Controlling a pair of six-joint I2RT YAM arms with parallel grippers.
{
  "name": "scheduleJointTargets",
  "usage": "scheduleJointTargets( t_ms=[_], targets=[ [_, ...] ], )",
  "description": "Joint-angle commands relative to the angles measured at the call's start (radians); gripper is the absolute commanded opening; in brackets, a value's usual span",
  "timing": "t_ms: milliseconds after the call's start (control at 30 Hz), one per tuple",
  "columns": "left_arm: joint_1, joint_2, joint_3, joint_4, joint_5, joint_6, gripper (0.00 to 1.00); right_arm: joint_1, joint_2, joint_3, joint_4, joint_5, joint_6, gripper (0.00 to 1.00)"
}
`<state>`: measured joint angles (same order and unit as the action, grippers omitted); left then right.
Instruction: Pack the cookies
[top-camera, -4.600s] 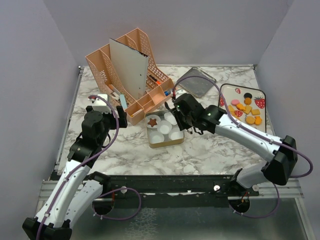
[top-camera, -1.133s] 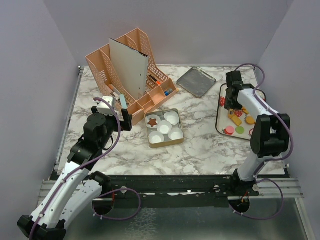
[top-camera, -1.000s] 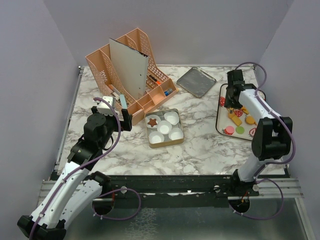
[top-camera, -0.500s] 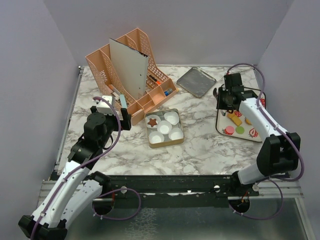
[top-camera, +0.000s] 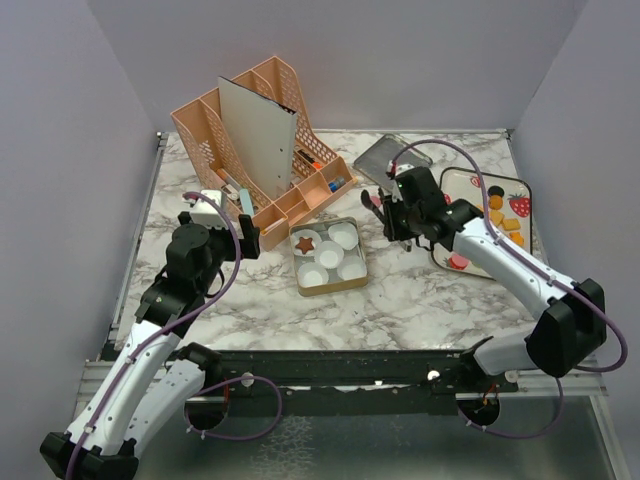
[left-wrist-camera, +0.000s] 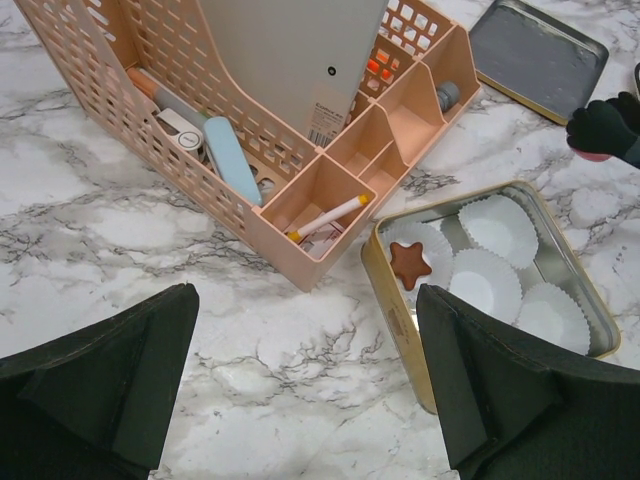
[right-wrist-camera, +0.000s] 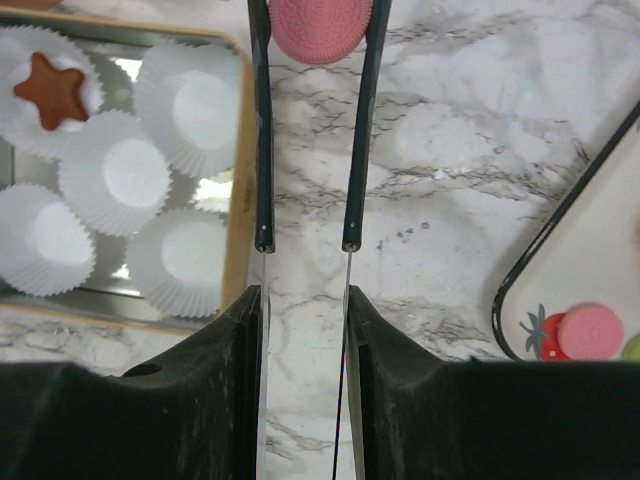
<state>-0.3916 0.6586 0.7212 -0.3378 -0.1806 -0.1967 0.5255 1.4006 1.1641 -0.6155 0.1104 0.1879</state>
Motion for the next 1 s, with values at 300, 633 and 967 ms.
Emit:
scheduleJointTargets(
  t_ms=[300,633,967],
  targets=[
    [0.016,0.011,-0.017,0.019,0.030,0.003,0.99,0.253,-0.016,-0.025,-0.011,0.058,0.022,0.20],
    [0.017,0.013,-0.017,0.019,0.033,0.003,0.99,0.282,0.052,-0.039,-0.004,0.116,0.004,0.20],
    [0.019,0.015,-0.017,0.019,0.036,0.005,0.99,0.286,0.100,-0.051,0.016,0.141,-0.001,0.22]
  ],
)
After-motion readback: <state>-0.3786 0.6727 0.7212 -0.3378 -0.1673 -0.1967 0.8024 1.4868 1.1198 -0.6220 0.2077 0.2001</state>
